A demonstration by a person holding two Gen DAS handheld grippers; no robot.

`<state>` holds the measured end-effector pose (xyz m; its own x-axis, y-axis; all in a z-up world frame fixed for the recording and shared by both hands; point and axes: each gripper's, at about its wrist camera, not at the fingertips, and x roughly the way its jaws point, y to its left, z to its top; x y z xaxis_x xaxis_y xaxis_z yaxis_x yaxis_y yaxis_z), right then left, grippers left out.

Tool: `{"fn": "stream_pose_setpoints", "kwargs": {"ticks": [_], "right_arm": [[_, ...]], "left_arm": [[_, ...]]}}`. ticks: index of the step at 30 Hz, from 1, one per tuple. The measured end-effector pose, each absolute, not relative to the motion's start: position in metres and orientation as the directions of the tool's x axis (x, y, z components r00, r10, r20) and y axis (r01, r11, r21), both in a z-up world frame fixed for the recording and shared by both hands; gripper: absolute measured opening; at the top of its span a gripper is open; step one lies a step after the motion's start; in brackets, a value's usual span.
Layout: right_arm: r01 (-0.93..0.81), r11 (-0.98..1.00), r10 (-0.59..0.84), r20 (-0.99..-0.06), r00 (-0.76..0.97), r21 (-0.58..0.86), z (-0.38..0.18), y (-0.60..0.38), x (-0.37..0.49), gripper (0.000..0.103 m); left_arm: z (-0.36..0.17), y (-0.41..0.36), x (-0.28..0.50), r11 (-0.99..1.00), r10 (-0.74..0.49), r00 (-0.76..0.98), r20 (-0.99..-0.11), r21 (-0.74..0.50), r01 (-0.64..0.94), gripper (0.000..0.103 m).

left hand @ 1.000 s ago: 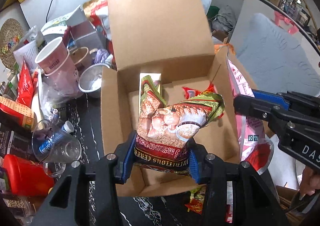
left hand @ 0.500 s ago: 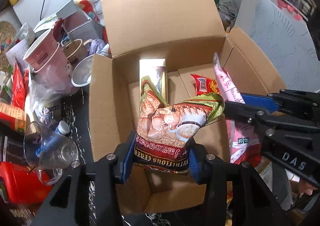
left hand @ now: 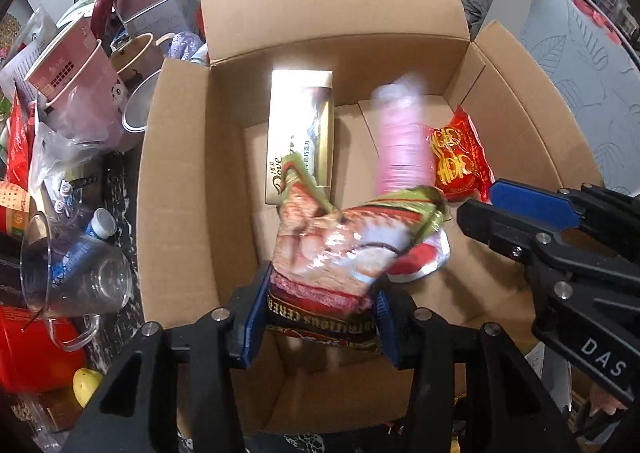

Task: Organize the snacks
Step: 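Lower the cereal bag and pink pouch into the box and open both tools, then withdraw both tools from the box back toward the snack pile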

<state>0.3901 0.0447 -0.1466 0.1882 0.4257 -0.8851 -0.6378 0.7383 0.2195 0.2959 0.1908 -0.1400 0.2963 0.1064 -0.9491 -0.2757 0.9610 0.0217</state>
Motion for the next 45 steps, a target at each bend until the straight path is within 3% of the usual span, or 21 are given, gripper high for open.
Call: {"fn": "stream_pose_setpoints", "kwargs": {"ticks": [10,29,45], "right_arm": [[-0.622,0.754,0.419,-0.884,0.207,0.211,-0.132,0.037,0.384,0.032],[-0.627,0.758,0.472,-0.815,0.336,0.181,-0.048,0.018,0.345,0.032],[-0.606,0.777,0.486,-0.773,0.408,0.169,0.001,-0.024,0.273,0.032]], "left_arm": [[-0.118,0.192,0.293,0.951,0.149,0.313,-0.938,0.049,-0.304,0.048],[-0.022,0.181,0.251,0.94,0.203,0.472,-0.858,0.036,-0.339,0.048],[0.028,0.134,0.188,0.964,0.167,0.581,-0.797,0.007,-0.267,0.048]]}}
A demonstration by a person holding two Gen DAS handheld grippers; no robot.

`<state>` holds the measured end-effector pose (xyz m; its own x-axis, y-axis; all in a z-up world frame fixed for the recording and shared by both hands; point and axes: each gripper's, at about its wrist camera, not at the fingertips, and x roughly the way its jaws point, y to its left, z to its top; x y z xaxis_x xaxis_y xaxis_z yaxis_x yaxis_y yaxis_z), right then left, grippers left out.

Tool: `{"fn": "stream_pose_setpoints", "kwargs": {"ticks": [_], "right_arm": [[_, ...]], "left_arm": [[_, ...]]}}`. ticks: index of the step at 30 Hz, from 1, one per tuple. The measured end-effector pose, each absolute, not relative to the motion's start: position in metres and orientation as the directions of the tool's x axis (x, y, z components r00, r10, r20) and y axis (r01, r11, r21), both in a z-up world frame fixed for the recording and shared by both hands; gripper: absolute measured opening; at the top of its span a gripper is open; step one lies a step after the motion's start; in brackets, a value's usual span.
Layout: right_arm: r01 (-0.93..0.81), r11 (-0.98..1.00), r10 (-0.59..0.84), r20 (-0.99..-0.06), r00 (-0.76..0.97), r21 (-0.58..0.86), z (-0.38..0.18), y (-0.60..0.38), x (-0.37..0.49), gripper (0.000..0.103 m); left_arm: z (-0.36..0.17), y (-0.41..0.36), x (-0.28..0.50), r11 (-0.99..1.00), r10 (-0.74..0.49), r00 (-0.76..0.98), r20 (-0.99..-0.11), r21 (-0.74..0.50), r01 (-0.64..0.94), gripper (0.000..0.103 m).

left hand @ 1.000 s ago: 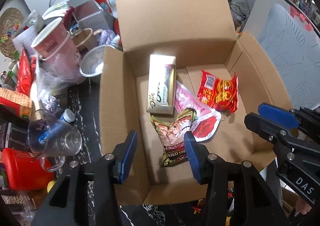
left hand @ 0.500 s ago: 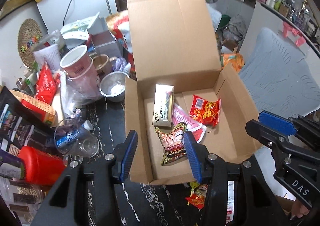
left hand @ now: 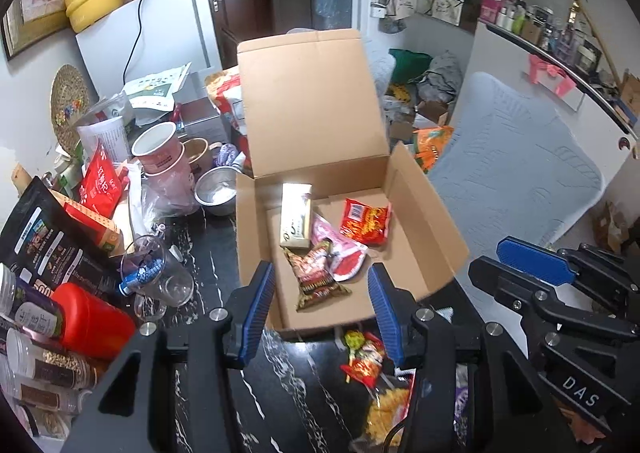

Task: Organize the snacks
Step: 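Withdraw both tools from the box back toward the snack pile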

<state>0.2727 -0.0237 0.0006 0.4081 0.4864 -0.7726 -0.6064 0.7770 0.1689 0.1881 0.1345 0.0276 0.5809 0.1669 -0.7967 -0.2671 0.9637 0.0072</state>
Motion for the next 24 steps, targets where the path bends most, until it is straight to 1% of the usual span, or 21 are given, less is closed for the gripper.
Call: {"fn": "stream_pose_setpoints", "kwargs": {"ticks": [10,24], "right_arm": [[-0.559,0.809,0.465,-0.781,0.418,0.182,0.001,-0.058,0.232,0.032],[-0.498,0.838,0.439,-0.817,0.373,0.223,-0.022,-0.095,0.178,0.032]], "left_arm": [[0.025,0.107,0.147,0.976,0.12,0.585,-0.802,-0.011,-0.216,0.048],[0.005,0.077,0.097,0.989,0.063,0.553,-0.831,-0.021,-0.145,0.048]]}}
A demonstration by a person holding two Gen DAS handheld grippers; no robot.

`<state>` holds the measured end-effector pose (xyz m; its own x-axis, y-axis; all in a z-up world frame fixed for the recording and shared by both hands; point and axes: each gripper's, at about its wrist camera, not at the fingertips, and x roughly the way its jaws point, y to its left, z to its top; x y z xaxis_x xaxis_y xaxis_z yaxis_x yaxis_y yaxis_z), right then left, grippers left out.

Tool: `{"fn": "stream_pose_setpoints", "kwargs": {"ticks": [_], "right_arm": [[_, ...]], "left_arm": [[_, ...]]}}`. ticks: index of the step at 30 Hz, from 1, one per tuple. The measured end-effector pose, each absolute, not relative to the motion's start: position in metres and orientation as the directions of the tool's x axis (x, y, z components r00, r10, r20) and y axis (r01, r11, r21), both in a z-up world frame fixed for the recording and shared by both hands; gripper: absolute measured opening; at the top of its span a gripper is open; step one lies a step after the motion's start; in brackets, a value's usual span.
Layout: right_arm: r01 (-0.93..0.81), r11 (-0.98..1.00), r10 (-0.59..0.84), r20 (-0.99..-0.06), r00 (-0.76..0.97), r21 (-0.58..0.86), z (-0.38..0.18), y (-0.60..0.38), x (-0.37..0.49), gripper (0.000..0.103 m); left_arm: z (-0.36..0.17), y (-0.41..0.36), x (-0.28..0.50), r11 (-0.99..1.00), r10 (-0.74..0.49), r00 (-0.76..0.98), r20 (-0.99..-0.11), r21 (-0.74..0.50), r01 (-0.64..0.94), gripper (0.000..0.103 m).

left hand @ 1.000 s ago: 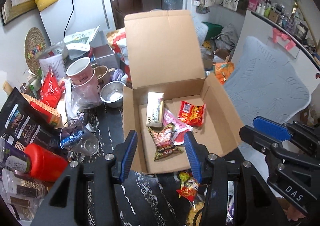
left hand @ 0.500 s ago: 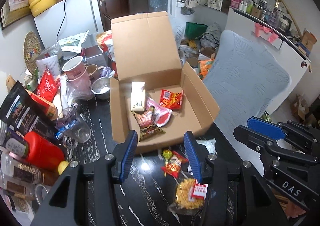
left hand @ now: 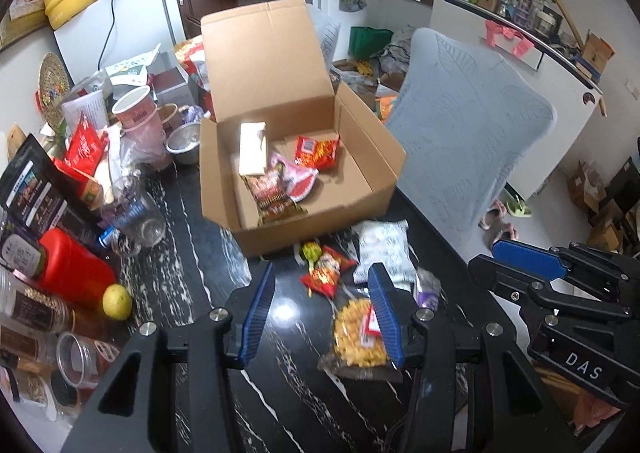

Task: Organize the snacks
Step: 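Withdraw both tools from the box back toward the snack pile, then reach the right tool to the purple-white bag and close on it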

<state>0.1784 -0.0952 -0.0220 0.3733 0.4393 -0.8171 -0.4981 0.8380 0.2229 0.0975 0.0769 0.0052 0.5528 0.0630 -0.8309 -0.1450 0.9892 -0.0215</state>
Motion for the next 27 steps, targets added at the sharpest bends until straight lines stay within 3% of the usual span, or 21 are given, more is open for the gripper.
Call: {"fn": "stream_pose_setpoints", "kwargs": {"ticks": [27], "right_arm": [[-0.407,0.872,0.367,-0.913,0.177,0.271,-0.097,-0.131,0.135,0.032]], "left_arm": [[-0.067,0.06,0.044,0.987,0.02,0.418,-0.908,-0.049,-0.152,0.048]]}}
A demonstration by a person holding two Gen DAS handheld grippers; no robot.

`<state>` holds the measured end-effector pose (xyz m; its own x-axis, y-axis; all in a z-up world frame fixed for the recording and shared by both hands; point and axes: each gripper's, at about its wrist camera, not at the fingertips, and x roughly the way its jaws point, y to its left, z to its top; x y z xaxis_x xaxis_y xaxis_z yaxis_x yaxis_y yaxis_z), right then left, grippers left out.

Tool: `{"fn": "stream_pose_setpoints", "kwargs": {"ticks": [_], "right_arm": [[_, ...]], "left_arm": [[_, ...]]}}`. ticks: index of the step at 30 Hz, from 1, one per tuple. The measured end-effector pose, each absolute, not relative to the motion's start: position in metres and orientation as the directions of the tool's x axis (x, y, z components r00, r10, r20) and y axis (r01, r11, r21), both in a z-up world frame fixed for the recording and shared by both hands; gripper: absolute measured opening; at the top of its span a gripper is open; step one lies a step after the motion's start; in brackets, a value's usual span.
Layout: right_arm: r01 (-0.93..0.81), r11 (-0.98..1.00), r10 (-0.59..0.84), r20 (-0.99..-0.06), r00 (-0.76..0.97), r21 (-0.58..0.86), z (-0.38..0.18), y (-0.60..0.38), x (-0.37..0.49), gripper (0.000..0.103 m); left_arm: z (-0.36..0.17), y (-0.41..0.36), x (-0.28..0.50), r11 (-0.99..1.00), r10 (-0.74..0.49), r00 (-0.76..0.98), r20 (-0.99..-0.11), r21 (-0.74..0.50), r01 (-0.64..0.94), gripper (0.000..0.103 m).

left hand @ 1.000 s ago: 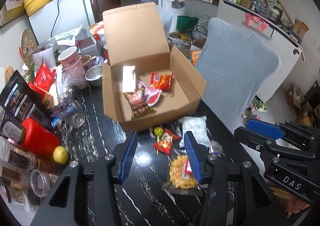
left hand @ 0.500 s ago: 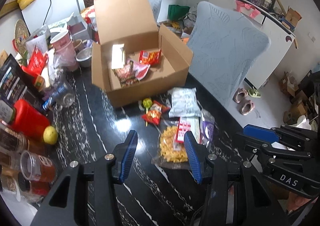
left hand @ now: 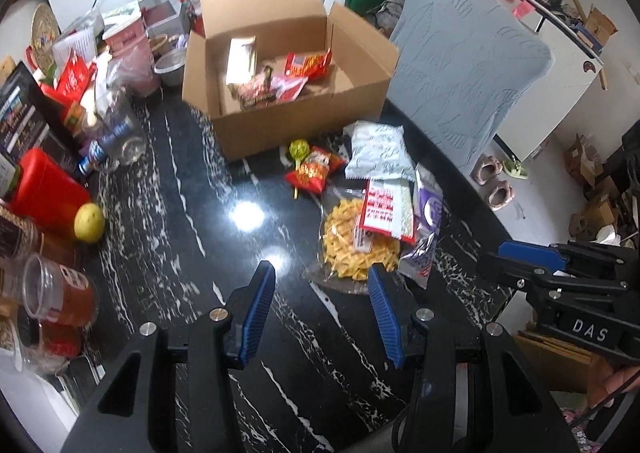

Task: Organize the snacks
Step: 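Reach the right tool to the purple-white bag and close on it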

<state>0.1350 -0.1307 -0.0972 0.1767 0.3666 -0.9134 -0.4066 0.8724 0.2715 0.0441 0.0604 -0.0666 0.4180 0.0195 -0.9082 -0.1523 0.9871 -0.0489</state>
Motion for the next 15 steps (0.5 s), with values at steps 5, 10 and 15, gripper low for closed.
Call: {"fn": "stream_pose_setpoints", "kwargs": {"ticks": [5,10,15], "right_arm": [[-0.411,0.87,0.355,-0.924,0.141,0.271,-0.112,-0.128,0.142,0.032],[-0.397,0.869,0.36,-0.928,0.096,0.296,-0.129,-0.127,0.154,0.034],[-0.405,0.868,0.356,-0.928,0.11,0.285,-0.136,-0.124,0.165,0.071]], "left_arm": [[-0.088,0.063,0.046,0.982,-0.003,0.362,-0.932,-0.071,-0.175,0.048],[-0.102,0.063,0.052,0.976,-0.041,0.34,-0.939,-0.111,-0.188,0.048],[-0.113,0.062,0.062,0.975,-0.065,0.308,-0.949,-0.126,-0.183,0.048]]}}
